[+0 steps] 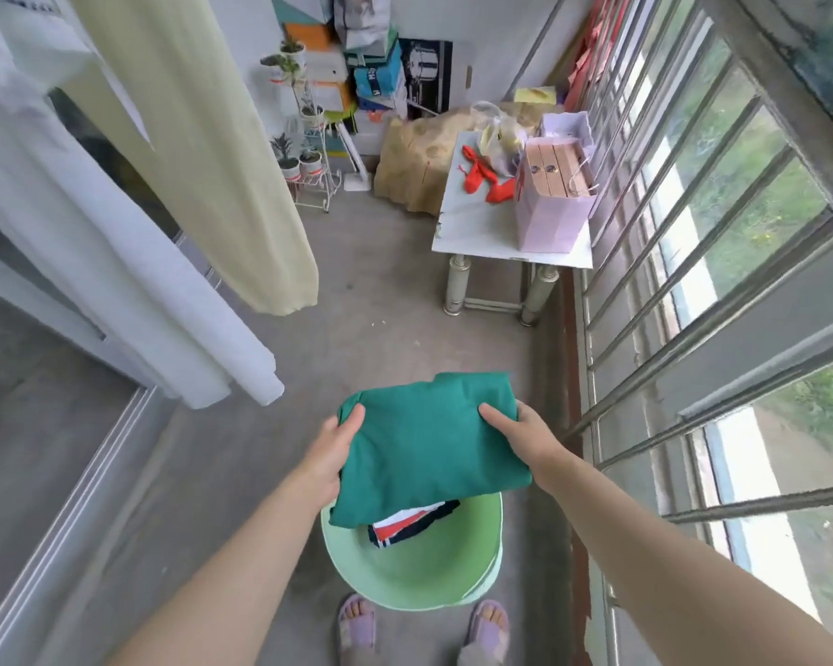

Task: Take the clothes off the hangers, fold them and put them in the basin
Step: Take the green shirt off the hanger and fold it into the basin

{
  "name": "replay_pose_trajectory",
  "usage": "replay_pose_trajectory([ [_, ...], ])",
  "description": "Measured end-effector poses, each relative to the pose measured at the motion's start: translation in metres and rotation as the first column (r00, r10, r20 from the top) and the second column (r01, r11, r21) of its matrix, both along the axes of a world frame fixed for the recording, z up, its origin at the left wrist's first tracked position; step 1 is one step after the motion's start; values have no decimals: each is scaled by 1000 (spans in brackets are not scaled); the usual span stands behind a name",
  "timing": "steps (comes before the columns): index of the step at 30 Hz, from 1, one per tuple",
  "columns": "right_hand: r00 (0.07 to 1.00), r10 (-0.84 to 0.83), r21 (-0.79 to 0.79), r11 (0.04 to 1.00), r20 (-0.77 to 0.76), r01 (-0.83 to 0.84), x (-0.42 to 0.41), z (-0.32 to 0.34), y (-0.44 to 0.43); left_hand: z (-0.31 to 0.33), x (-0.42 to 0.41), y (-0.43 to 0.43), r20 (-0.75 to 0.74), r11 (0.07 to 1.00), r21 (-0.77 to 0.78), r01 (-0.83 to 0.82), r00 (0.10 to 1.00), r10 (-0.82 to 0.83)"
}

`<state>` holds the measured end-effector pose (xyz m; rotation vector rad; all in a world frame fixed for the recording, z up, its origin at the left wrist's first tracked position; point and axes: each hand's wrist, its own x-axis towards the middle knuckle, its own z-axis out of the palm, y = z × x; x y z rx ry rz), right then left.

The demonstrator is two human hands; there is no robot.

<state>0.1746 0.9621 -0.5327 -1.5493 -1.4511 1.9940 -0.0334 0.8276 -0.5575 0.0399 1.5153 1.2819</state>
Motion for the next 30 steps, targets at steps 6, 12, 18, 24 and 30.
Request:
replay_pose_trajectory([
  [6, 984, 134, -90, 988, 120, -123, -8, -66, 10, -66, 8, -12, 26, 988, -117, -104, 994, 108],
  [12, 959, 162, -201, 973, 231, -116, -18, -162, -10, -154, 2, -32, 123, 949, -275, -152, 974, 192],
  [18, 922, 158, -226, 971, 354, -80, -31, -240, -17, -228, -5, -39, 204, 918, -375, -130, 954, 218],
  [24, 904, 83, -184, 983, 419, -5, -52, -322, -15, -304, -26, -31, 190, 906, -413, -90, 965, 182],
  [30, 903, 47, -48, 998, 428, -29, -87, -411, 11, -390, -57, -2, 158, 909, -403, -104, 971, 180],
])
